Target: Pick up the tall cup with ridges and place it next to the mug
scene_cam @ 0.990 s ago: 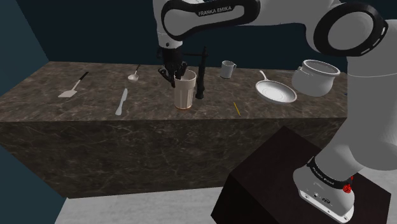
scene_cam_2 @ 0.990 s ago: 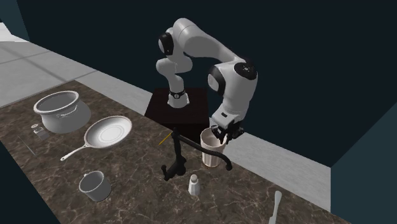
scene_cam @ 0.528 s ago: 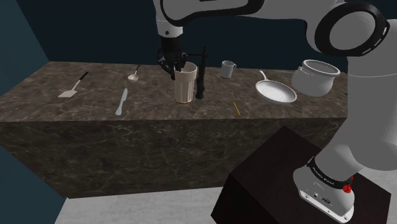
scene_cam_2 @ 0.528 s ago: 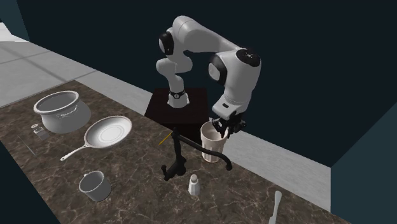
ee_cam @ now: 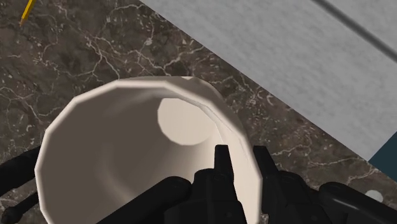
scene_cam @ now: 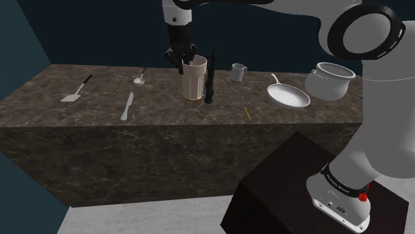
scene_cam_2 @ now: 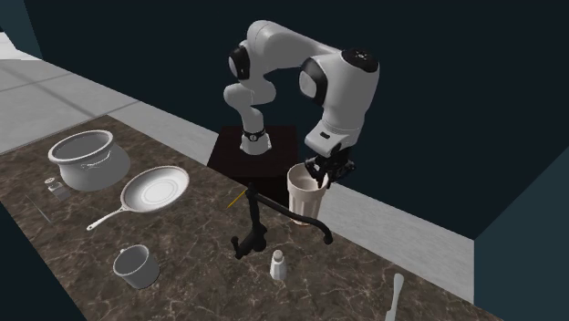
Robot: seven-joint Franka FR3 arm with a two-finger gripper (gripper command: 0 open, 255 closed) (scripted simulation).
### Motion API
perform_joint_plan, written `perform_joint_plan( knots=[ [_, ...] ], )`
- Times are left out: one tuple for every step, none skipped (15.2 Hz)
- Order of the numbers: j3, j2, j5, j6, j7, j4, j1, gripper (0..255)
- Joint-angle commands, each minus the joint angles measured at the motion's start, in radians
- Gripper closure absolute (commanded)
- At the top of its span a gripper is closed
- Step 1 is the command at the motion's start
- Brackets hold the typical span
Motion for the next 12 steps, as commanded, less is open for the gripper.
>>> perform_joint_plan(
  knots=[
    [0.0,0.01,-0.002,-0.037,-0.002,0.048,0.006,255],
    [-0.001,0.016,-0.003,-0.054,-0.003,0.07,0.009,255],
    [-0.001,0.021,-0.004,-0.071,-0.004,0.093,0.012,255],
    [-0.001,0.028,-0.006,-0.089,-0.005,0.118,0.016,255],
    [-0.002,0.036,-0.007,-0.108,-0.006,0.144,0.019,255],
    [-0.003,0.044,-0.009,-0.127,-0.007,0.173,0.023,255],
    [-0.004,0.054,-0.011,-0.147,-0.009,0.203,0.028,255],
    [-0.005,0.065,-0.014,-0.169,-0.01,0.236,0.033,255],
    [-0.006,0.078,-0.016,-0.192,-0.012,0.272,0.039,255],
    [-0.007,0.089,-0.019,-0.209,-0.014,0.3,0.043,255],
    [-0.006,0.04,-0.009,-0.181,-0.028,0.224,0.015,255],
    [-0.005,-0.001,-0.001,-0.159,-0.043,0.161,-0.011,255]
  ],
)
